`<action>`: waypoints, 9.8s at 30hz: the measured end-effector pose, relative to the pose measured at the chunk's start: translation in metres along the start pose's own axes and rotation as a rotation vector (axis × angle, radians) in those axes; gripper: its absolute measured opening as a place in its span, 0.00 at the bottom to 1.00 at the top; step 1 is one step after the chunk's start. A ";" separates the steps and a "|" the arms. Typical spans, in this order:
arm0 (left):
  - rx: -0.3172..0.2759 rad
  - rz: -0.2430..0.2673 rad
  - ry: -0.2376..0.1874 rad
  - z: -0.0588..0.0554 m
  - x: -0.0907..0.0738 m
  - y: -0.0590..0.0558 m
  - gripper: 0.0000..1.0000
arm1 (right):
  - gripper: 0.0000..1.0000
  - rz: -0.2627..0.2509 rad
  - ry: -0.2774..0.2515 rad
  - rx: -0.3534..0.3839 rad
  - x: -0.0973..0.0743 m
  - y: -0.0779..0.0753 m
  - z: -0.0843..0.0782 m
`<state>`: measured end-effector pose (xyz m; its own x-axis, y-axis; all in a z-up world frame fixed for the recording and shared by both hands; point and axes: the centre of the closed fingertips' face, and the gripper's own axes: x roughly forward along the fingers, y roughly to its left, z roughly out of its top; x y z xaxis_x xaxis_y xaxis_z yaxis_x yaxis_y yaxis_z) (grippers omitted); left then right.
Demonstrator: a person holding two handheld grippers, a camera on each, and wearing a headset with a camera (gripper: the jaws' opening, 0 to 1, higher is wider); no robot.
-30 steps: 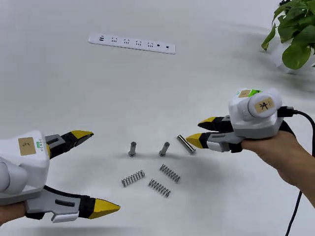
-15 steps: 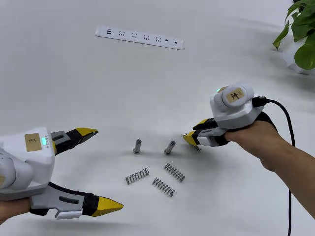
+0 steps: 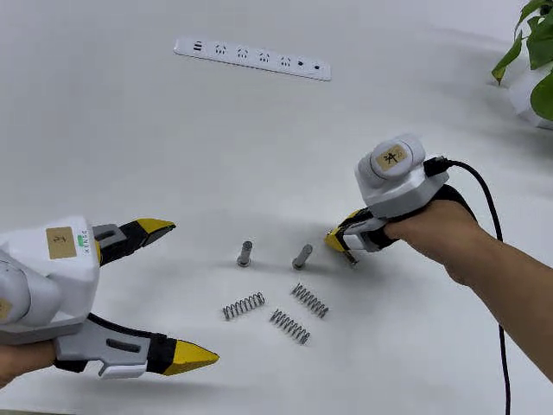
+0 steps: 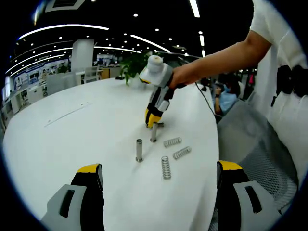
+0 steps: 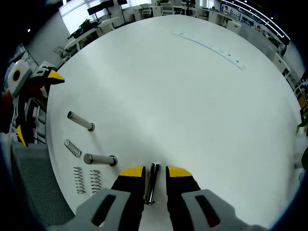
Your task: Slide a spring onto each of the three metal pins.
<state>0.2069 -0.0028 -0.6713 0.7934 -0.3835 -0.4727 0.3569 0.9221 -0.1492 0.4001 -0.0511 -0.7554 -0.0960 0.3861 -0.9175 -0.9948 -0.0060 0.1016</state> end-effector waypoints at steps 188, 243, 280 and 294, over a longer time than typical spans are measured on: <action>0.038 -0.043 0.001 0.005 0.002 -0.015 0.99 | 0.15 -0.086 -0.233 0.002 -0.064 0.026 -0.036; 0.059 0.002 0.140 0.001 0.008 -0.024 0.84 | 0.80 0.047 -0.450 -0.161 -0.119 0.049 -0.077; 0.088 0.015 0.517 -0.055 0.063 -0.024 0.22 | 0.87 0.073 -0.487 -0.147 -0.128 0.054 -0.104; 0.112 0.032 0.544 -0.056 0.065 -0.021 0.13 | 0.87 0.076 -0.490 -0.131 -0.127 0.054 -0.108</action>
<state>0.2232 -0.0439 -0.7476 0.4457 -0.2469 -0.8604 0.4105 0.9106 -0.0487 0.3548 -0.2004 -0.6753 -0.1726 0.7670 -0.6180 -0.9845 -0.1545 0.0832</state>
